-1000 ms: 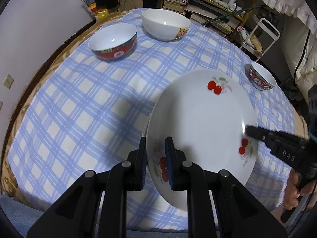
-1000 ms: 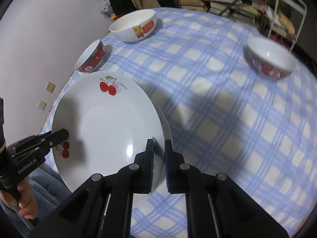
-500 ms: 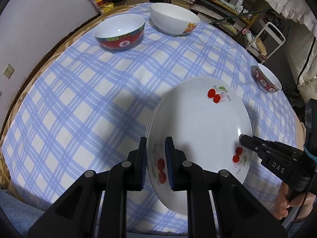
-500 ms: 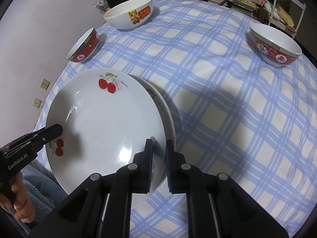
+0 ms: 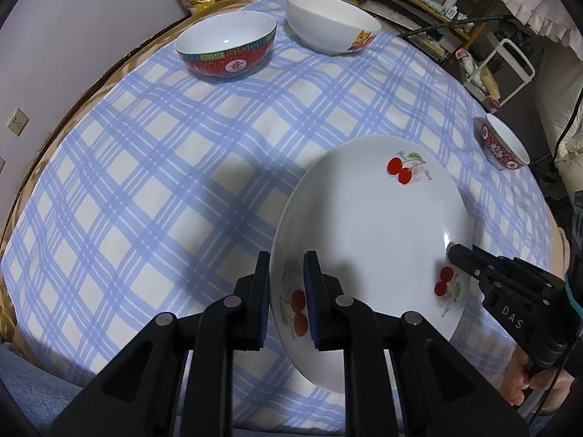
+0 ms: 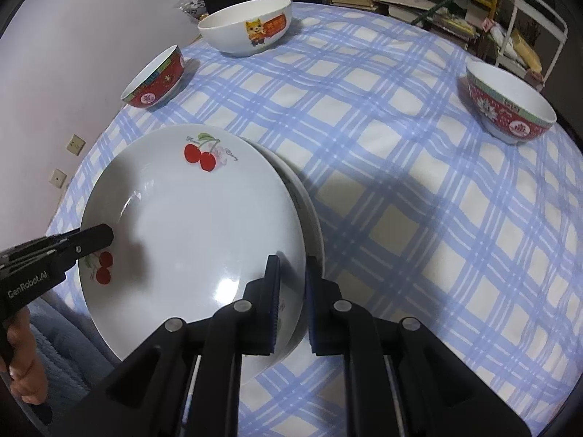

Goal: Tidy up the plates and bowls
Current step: 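Carry both cherry plates onward and lower them toward the table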

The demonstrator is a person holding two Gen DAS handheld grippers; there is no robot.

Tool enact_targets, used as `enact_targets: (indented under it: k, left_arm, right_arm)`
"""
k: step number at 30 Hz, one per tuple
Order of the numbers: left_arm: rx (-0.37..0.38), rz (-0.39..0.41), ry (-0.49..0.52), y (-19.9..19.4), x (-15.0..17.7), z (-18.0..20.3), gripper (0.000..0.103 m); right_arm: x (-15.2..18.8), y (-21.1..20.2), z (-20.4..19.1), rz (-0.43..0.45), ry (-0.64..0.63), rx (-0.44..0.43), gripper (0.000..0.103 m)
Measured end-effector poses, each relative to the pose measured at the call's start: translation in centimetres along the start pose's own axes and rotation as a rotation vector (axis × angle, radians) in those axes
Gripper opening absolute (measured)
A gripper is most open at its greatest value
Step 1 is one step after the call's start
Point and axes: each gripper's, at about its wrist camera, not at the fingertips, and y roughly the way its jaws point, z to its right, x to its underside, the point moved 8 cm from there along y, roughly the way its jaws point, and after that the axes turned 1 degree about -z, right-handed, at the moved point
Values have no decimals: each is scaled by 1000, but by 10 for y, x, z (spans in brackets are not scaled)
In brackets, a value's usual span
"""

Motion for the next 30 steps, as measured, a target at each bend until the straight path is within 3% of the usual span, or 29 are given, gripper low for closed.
enact_targets:
  k: [12,18,30]
  left_arm:
    - [-13,-42,-17,16,4,-4,18]
    - [-3,-55,-41,19,6,-4,19]
    - [-26,-64,-33,21,8,-2,20]
  right_arm:
    - [1,2,0,8,-21,21,14]
    - [1,-3,-4,46,-65,85,14]
    - [0,-4,-6,65,-96,118,13]
